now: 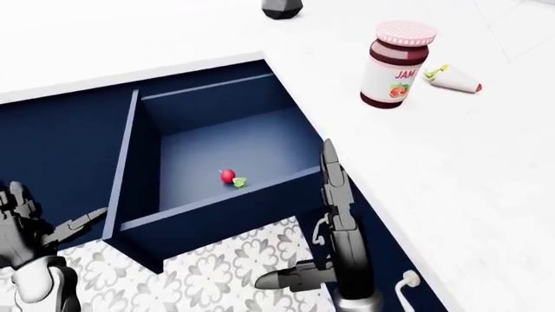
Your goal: Close the left drawer.
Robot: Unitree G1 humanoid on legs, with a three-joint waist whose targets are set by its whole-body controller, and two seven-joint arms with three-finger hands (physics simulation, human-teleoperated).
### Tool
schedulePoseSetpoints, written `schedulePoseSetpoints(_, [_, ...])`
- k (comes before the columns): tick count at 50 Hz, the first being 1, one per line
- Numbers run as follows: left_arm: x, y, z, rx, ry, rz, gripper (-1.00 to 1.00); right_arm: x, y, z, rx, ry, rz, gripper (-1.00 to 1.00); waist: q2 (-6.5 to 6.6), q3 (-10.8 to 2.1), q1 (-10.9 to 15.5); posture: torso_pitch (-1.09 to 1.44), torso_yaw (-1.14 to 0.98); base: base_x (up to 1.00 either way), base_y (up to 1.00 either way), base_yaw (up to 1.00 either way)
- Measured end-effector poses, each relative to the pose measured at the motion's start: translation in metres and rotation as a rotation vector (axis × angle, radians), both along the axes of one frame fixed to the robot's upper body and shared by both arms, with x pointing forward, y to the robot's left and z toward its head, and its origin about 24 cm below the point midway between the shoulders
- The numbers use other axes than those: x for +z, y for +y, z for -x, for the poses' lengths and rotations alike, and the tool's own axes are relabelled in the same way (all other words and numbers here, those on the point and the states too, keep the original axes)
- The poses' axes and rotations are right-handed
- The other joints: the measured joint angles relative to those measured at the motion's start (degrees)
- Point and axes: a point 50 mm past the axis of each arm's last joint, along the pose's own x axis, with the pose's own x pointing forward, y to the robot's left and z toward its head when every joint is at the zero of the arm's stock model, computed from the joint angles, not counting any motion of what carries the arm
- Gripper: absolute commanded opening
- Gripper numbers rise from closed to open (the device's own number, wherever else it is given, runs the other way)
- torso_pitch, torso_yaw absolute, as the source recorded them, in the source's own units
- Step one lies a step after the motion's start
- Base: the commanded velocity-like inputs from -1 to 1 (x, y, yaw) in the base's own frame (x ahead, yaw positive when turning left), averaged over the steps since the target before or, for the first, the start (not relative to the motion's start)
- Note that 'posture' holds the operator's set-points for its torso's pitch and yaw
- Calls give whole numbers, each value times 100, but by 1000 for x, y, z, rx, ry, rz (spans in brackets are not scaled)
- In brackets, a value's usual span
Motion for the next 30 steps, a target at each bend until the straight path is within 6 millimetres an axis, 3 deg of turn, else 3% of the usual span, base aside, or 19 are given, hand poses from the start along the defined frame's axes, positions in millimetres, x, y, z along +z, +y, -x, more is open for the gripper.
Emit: schedulePoseSetpoints(30, [-1, -22, -10, -75, 6, 0, 100, -2, 1, -1, 3, 6, 4, 100, 56, -42, -14, 0, 0, 0, 0, 0])
